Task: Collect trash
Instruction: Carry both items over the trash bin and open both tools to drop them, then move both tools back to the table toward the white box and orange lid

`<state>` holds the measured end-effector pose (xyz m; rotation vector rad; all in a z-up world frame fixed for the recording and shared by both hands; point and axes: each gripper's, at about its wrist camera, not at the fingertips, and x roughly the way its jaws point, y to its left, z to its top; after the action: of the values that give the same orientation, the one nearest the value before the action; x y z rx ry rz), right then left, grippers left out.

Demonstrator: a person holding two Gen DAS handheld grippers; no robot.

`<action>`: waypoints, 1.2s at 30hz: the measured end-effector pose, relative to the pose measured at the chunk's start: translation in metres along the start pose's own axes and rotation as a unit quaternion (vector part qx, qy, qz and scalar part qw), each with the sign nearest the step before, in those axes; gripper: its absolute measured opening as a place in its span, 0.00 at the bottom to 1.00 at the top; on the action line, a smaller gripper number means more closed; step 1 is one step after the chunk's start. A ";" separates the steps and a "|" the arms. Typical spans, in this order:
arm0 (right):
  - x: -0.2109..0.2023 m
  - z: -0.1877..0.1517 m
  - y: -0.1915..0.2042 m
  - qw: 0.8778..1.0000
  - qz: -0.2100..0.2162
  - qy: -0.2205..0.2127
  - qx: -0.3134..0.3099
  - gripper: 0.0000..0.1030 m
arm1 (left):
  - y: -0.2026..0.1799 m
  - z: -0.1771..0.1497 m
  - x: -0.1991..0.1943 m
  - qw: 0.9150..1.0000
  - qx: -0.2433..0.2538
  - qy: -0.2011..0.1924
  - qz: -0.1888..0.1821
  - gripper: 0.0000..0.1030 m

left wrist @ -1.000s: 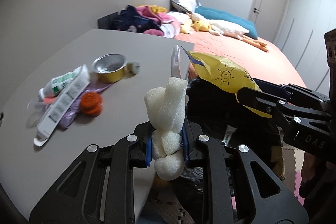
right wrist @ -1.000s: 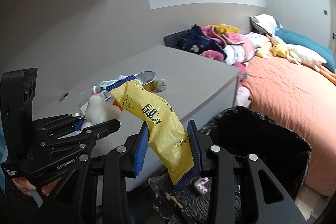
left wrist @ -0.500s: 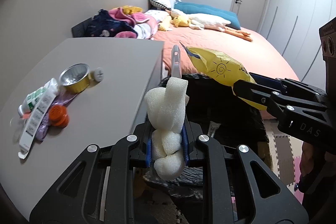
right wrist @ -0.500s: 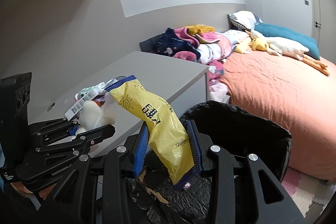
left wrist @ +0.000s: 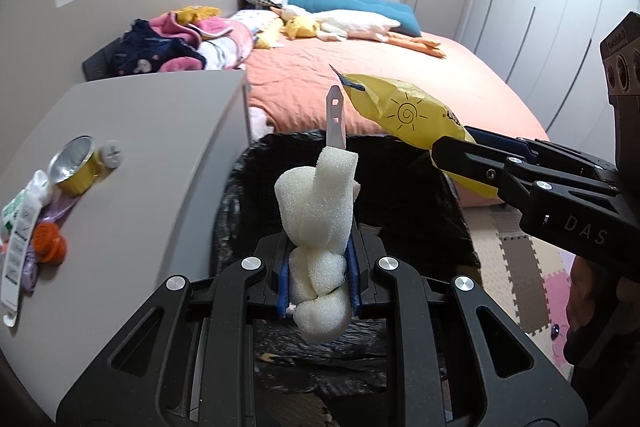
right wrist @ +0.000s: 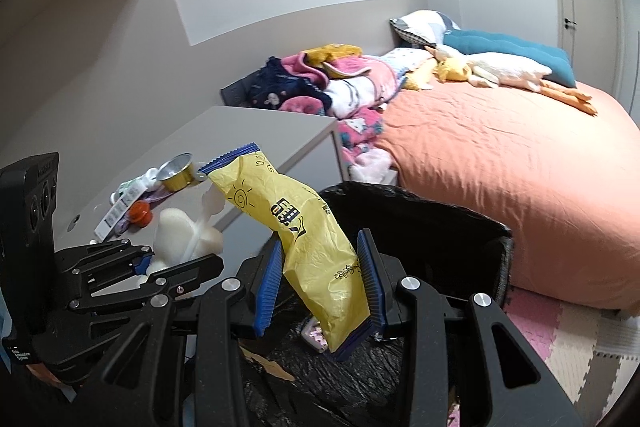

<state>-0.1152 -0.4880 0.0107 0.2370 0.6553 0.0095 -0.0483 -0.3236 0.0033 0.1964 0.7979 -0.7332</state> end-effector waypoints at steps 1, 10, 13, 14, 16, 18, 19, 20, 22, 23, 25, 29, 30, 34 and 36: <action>0.000 -0.001 -0.003 1.000 -0.002 0.000 0.003 0.38 | -0.002 0.001 0.002 1.000 0.001 0.002 -0.004 0.22; -0.007 0.001 -0.037 0.996 -0.060 -0.020 0.067 0.77 | -0.003 0.001 0.014 1.000 0.009 -0.001 0.016 0.94; -0.007 0.000 -0.038 0.995 -0.063 -0.022 0.071 0.79 | 0.003 0.001 0.016 1.000 -0.003 0.002 0.009 0.94; -0.007 0.000 -0.038 0.995 -0.064 -0.022 0.070 0.79 | 0.004 0.000 0.016 1.000 -0.003 0.001 0.010 0.94; -0.006 0.000 -0.036 0.995 -0.065 -0.021 0.068 0.79 | 0.004 -0.002 0.015 1.000 0.000 0.001 0.017 0.94; -0.005 0.001 -0.035 0.996 -0.064 -0.020 0.067 0.79 | 0.004 -0.003 0.014 1.000 0.001 0.001 0.022 0.94; -0.005 0.001 -0.034 0.996 -0.064 -0.020 0.066 0.79 | 0.006 -0.004 0.014 1.000 0.001 0.002 0.023 0.94; -0.004 0.001 -0.032 0.996 -0.063 -0.019 0.066 0.79 | 0.007 -0.004 0.014 1.000 0.001 0.002 0.024 0.94; -0.001 0.001 -0.030 0.996 -0.061 -0.017 0.063 0.79 | 0.009 -0.006 0.012 1.000 -0.001 0.002 0.027 0.94; 0.000 0.001 -0.028 0.996 -0.061 -0.016 0.062 0.79 | 0.012 -0.007 0.012 1.000 -0.003 0.002 0.029 0.94; 0.003 0.001 -0.023 0.997 -0.058 -0.014 0.058 0.79 | 0.017 -0.008 0.010 0.999 -0.009 0.002 0.031 0.94; 0.010 0.002 -0.011 0.997 -0.052 -0.009 0.049 0.79 | 0.027 -0.010 0.005 0.999 -0.017 -0.001 0.036 0.94; 0.011 0.002 -0.008 0.997 -0.051 -0.009 0.049 0.79 | 0.031 -0.011 0.003 0.999 -0.019 -0.002 0.038 0.94; 0.019 0.004 0.006 0.998 -0.038 -0.006 0.041 0.79 | 0.043 -0.013 -0.004 0.999 -0.026 -0.007 0.047 0.94; 0.023 0.005 0.015 0.999 -0.028 -0.005 0.034 0.79 | 0.052 -0.013 -0.008 0.998 -0.031 -0.008 0.052 0.94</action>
<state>-0.0929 -0.4724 0.0038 0.2839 0.6526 -0.0676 -0.0254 -0.2757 -0.0061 0.1748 0.7876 -0.6096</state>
